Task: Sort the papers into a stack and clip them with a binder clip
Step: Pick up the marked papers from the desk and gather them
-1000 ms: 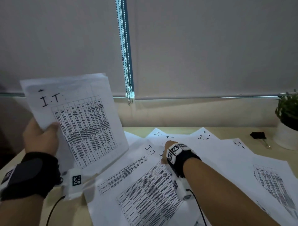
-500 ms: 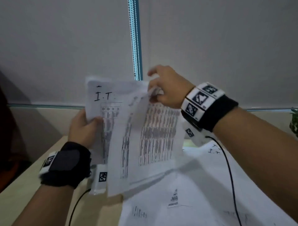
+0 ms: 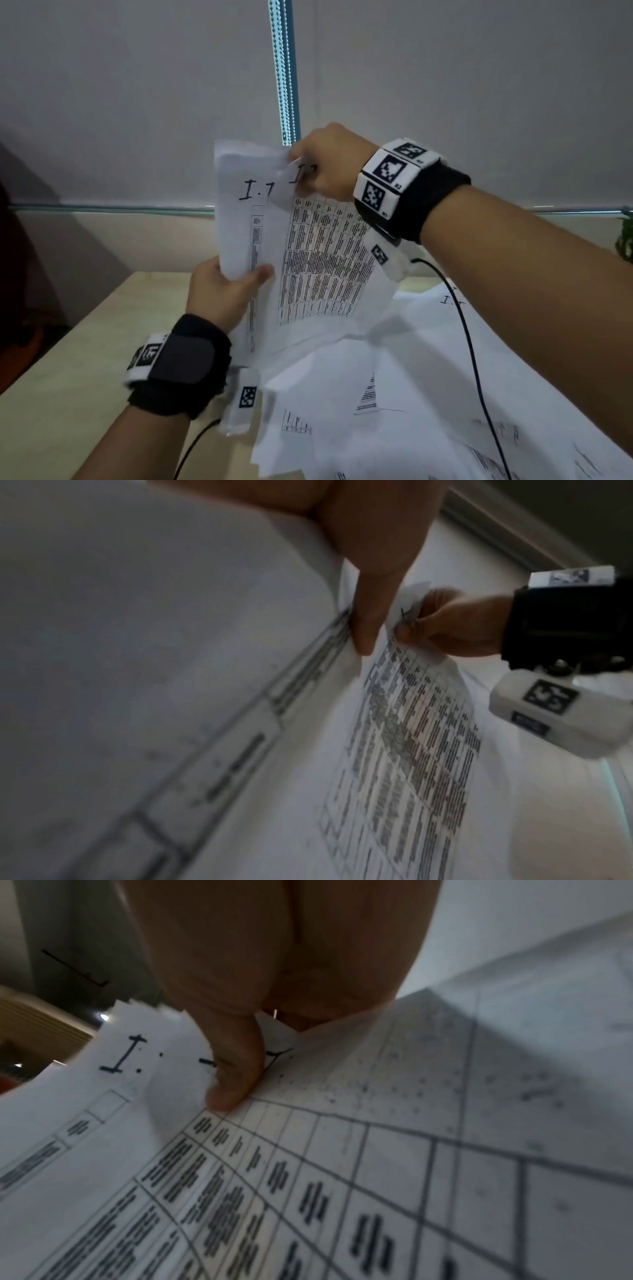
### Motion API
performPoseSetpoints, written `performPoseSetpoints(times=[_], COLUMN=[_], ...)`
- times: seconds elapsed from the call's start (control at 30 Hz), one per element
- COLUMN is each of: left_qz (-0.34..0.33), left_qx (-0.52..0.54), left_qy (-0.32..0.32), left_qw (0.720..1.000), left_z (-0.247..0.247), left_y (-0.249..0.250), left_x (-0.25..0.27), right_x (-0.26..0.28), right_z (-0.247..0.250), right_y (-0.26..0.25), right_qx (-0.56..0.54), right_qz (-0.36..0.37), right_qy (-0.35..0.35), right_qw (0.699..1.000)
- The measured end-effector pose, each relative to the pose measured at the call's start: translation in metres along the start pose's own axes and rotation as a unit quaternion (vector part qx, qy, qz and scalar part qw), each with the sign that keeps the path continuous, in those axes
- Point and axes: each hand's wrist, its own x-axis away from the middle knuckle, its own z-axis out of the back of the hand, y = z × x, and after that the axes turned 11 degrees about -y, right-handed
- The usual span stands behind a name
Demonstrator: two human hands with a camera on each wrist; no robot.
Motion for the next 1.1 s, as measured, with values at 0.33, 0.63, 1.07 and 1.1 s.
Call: performPoseSetpoints(times=[0.33,0.63,1.07,1.1], left_qz=[0.133,0.213,0.201,0.207], left_qx=[-0.034,-0.05,-0.026,-0.037], left_qy=[0.201,0.208,0.215,0.215], left_qw=[0.97,0.953,0.955,0.954], left_z=[0.114,0.132,0.125,0.127], left_y=[-0.057,-0.073,-0.069,-0.068], left_x=[-0.01,0.021,0.018,0.018], right_x=[0.006,0.066,0.081,0.073], right_z=[-0.094,-0.196,-0.158,-0.146], right_y=[0.068,0.199,0.185,0.181], right_qx=[-0.056,0.085,0.039,0.027], right_qz=[-0.173,-0.33,-0.283,-0.267], right_qy=[-0.128,-0.424,-0.403,-0.398], right_qw=[0.975,0.839,0.87,0.877])
